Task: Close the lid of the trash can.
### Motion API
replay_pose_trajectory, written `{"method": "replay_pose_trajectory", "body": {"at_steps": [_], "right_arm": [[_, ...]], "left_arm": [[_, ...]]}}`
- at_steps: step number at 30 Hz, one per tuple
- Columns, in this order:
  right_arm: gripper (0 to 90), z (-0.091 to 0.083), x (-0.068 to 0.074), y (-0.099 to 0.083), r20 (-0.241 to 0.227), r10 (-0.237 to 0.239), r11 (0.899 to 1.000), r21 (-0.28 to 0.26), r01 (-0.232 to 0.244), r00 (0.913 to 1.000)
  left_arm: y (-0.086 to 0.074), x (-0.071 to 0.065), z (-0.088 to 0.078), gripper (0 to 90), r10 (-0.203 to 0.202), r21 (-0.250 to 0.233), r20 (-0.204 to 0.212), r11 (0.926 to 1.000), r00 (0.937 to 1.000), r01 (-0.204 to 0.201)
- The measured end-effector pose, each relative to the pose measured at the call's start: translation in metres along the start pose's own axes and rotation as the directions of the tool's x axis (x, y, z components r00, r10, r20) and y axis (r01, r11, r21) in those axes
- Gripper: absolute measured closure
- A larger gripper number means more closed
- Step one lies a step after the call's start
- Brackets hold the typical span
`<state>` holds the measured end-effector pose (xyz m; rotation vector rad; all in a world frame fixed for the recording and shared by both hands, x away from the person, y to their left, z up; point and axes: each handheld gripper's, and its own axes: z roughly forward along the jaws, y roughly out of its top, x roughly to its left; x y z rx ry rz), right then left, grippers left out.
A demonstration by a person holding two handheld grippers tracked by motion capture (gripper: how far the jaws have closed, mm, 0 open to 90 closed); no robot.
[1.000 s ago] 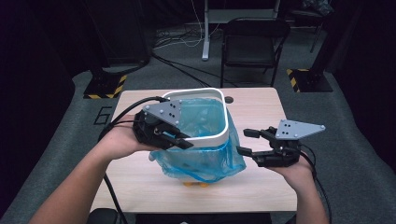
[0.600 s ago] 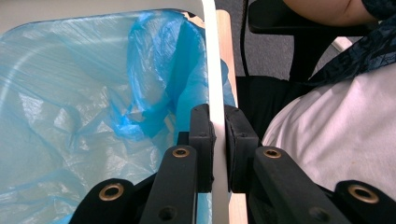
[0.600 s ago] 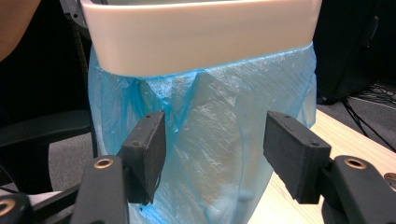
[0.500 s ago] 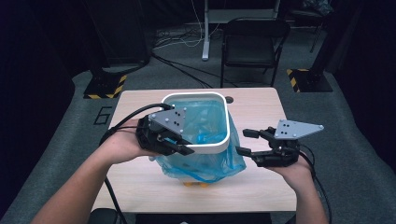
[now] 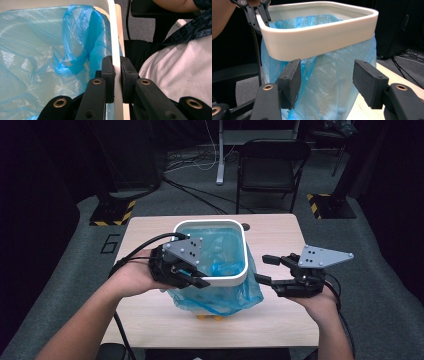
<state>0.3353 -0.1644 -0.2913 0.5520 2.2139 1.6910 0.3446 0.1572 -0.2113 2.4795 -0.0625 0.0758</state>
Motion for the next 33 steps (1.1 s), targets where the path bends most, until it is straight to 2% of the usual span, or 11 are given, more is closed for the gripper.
{"method": "replay_pose_trajectory", "body": {"at_steps": [3, 4, 5, 6, 8, 15, 18, 24, 28, 33], "right_arm": [[39.1, 0.000, 0.001, 0.006, 0.002, -0.010, 1.000, -0.011, 0.010, 1.0000], [39.1, 0.000, 0.001, 0.008, 0.001, -0.010, 1.000, -0.016, 0.010, 1.0000], [39.1, 0.000, 0.001, 0.010, 0.000, -0.011, 1.000, -0.017, 0.011, 0.9999], [39.1, 0.001, 0.001, 0.013, -0.002, -0.014, 1.000, -0.012, 0.014, 0.9999], [39.1, 0.002, 0.002, 0.018, -0.001, -0.024, 1.000, 0.002, 0.024, 0.9997], [39.5, 0.004, 0.004, 0.031, -0.004, -0.049, 0.998, 0.025, 0.049, 0.9988], [39.8, 0.003, 0.007, 0.036, -0.006, -0.059, 0.998, 0.012, 0.060, 0.9982], [39.9, 0.006, 0.011, 0.045, -0.026, -0.065, 0.998, -0.001, 0.065, 0.9975], [39.9, 0.012, 0.013, 0.050, -0.035, -0.069, 0.998, -0.012, 0.069, 0.9970], [40.6, 0.021, 0.011, 0.052, -0.041, -0.079, 0.997, 0.008, 0.080, 0.9960]], "left_arm": [[-0.002, 0.000, -0.001, 83.0, 0.004, -0.017, -0.009, 0.9999, 1.0000, -0.004], [-0.003, -0.001, -0.002, 81.5, 0.008, -0.021, -0.027, 0.9997, 0.9996, -0.008], [-0.004, 0.000, -0.003, 75.3, -0.001, -0.013, -0.042, 0.9999, 0.9991, 0.001], [-0.006, 0.000, -0.004, 74.1, -0.008, -0.006, -0.046, 0.9999, 0.9989, 0.008], [-0.012, 0.001, -0.006, 74.3, -0.021, -0.019, -0.035, 0.9996, 0.9992, 0.020], [-0.028, 0.000, -0.018, 73.0, -0.047, -0.066, -0.042, 0.9968, 0.9980, 0.044], [-0.034, 0.000, -0.022, 74.4, -0.052, -0.086, -0.040, 0.9951, 0.9979, 0.048], [-0.033, -0.001, -0.019, 80.6, -0.032, -0.086, -0.020, 0.9958, 0.9993, 0.030], [-0.027, -0.002, -0.017, 82.3, -0.020, -0.063, -0.016, 0.9978, 0.9997, 0.019], [-0.023, 0.002, -0.020, 82.6, -0.025, -0.054, -0.006, 0.9983, 0.9997, 0.024]]}}
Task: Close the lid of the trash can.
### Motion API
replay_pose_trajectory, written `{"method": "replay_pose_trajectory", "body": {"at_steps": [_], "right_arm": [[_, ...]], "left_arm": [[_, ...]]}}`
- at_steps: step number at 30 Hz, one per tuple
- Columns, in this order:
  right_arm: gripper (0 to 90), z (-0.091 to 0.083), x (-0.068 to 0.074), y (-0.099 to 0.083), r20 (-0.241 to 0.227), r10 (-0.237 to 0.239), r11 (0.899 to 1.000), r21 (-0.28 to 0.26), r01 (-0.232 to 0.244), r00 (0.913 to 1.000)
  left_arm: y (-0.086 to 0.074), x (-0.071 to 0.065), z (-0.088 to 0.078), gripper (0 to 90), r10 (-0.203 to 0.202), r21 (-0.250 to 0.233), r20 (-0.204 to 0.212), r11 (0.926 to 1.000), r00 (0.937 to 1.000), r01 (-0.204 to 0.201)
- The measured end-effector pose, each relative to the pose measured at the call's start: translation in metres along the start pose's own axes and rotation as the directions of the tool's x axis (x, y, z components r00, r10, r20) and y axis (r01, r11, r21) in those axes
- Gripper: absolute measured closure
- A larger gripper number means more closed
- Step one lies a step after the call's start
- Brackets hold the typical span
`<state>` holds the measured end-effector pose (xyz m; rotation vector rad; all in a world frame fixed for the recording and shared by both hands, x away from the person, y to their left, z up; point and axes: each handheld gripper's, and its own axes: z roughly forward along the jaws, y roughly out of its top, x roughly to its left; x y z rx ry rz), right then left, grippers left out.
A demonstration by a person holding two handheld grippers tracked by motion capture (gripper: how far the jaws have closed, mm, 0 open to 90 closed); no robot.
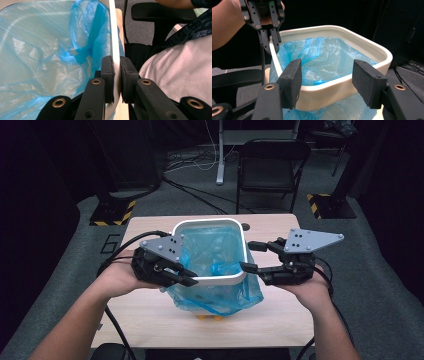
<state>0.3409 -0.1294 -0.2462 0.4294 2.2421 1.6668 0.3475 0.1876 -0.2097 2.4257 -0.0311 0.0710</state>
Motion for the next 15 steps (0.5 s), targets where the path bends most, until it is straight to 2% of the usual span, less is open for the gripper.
{"method": "replay_pose_trajectory", "body": {"at_steps": [15], "right_arm": [[43.1, 0.015, -0.007, 0.001, 0.000, -0.005, 1.000, 0.026, 0.005, 1.0000]], "left_arm": [[-0.004, 0.007, 0.002, 82.8, -0.003, 0.002, 0.030, 1.0000, 0.9995, 0.003]]}}
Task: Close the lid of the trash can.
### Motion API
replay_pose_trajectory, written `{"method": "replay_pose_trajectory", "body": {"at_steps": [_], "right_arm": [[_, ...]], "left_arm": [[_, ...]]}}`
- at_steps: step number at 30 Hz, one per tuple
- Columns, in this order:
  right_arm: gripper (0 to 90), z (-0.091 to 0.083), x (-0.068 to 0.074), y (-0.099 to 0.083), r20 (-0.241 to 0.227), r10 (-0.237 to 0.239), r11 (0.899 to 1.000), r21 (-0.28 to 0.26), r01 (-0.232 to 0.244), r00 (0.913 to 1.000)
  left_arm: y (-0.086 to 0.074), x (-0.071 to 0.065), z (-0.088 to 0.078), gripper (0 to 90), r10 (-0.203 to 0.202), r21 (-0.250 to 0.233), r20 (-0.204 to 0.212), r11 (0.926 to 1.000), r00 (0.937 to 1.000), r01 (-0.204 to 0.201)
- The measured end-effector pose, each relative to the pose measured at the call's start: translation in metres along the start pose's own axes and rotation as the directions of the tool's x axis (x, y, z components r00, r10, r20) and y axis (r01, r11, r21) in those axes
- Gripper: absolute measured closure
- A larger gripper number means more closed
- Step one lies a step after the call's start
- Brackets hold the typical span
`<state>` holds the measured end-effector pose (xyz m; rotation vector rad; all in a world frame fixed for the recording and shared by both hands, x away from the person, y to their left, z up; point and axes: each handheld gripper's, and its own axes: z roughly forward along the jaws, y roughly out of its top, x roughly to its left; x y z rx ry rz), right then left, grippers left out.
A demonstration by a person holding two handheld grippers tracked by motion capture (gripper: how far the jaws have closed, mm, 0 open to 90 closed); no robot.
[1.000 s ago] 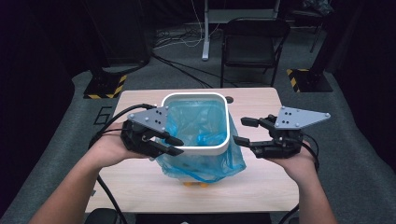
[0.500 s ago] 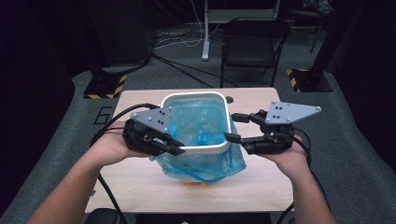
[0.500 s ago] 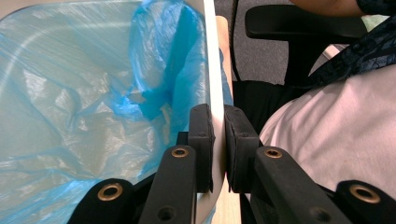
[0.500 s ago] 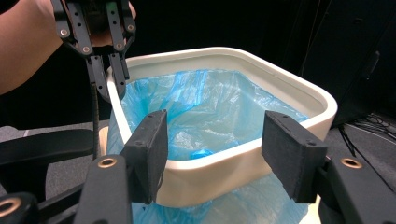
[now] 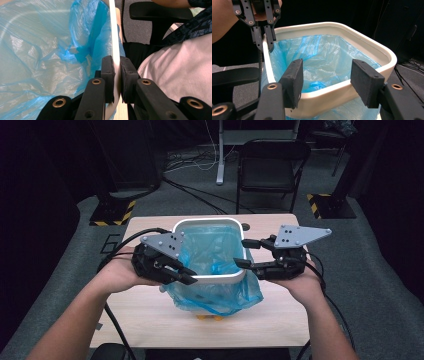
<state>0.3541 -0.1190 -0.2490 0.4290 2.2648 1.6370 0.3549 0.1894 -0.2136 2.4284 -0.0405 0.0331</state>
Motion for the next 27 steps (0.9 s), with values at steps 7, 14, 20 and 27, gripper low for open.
{"method": "replay_pose_trajectory", "body": {"at_steps": [7, 14, 20, 27], "right_arm": [[43.7, 0.002, -0.004, -0.002, 0.005, 0.010, 1.000, 0.001, -0.010, 0.9999], [44.7, 0.010, -0.006, -0.007, 0.024, 0.005, 0.999, 0.038, -0.006, 0.9997], [44.7, 0.013, -0.006, -0.012, 0.019, 0.007, 0.999, 0.046, -0.008, 0.9998], [45.3, 0.014, -0.007, -0.016, 0.012, 0.015, 0.999, 0.036, -0.015, 0.9998]], "left_arm": [[-0.007, 0.004, 0.003, 82.8, -0.013, -0.024, 0.020, 0.9996, 0.9997, 0.014], [-0.013, 0.008, 0.008, 82.6, -0.029, -0.031, 0.037, 0.9991, 0.9989, 0.030], [-0.021, 0.011, 0.014, 82.5, -0.043, -0.045, 0.058, 0.9980, 0.9974, 0.046], [-0.027, 0.013, 0.016, 82.2, -0.054, -0.077, 0.080, 0.9952, 0.9954, 0.060]]}}
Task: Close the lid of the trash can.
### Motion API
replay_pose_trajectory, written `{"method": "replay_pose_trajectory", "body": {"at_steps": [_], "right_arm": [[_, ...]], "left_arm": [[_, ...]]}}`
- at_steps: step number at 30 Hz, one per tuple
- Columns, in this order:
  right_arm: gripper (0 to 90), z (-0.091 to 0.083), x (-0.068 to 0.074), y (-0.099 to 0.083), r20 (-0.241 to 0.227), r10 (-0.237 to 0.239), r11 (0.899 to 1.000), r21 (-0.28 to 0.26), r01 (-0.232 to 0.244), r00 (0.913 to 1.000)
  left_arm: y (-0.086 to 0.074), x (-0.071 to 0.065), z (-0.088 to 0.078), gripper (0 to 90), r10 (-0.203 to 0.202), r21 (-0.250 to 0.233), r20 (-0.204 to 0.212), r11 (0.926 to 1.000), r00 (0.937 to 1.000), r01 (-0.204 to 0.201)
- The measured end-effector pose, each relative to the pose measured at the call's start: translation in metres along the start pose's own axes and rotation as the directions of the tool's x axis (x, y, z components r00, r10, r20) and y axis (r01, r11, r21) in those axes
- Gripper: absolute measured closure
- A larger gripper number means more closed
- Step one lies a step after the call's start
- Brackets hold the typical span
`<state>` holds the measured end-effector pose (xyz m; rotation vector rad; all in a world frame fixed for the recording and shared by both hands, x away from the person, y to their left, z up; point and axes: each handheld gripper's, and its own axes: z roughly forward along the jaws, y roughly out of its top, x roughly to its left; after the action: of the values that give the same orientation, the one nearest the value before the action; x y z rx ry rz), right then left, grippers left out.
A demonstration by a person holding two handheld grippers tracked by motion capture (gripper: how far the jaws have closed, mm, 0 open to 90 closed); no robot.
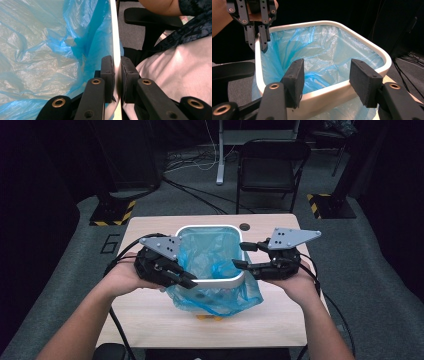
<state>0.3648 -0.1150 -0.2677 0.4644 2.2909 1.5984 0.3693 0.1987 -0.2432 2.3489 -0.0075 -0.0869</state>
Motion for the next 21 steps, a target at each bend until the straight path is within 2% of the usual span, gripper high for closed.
{"method": "replay_pose_trajectory", "body": {"at_steps": [5, 14, 17, 19, 21], "right_arm": [[46.6, 0.000, 0.000, -0.002, 0.003, 0.006, 1.000, -0.006, -0.006, 1.0000], [46.9, -0.001, -0.001, -0.004, -0.003, 0.011, 1.000, -0.017, -0.011, 0.9999], [45.2, -0.003, -0.001, -0.004, -0.003, 0.013, 1.000, -0.012, -0.013, 0.9999], [43.9, -0.004, -0.002, -0.003, -0.002, 0.018, 1.000, 0.002, -0.018, 0.9998], [43.5, -0.006, -0.001, -0.004, 0.001, 0.017, 1.000, 0.001, -0.017, 0.9998]], "left_arm": [[-0.002, 0.001, 0.001, 82.0, -0.005, -0.020, 0.007, 0.9998, 1.0000, 0.005], [-0.002, -0.002, 0.001, 81.5, -0.006, -0.018, -0.007, 0.9998, 1.0000, 0.006], [-0.001, -0.003, 0.000, 80.7, -0.002, -0.001, -0.021, 1.0000, 0.9998, 0.002], [0.001, -0.005, -0.002, 74.8, -0.011, -0.003, -0.035, 0.9999, 0.9993, 0.011], [0.000, -0.009, -0.009, 70.1, -0.004, -0.031, -0.036, 0.9995, 0.9994, 0.003]]}}
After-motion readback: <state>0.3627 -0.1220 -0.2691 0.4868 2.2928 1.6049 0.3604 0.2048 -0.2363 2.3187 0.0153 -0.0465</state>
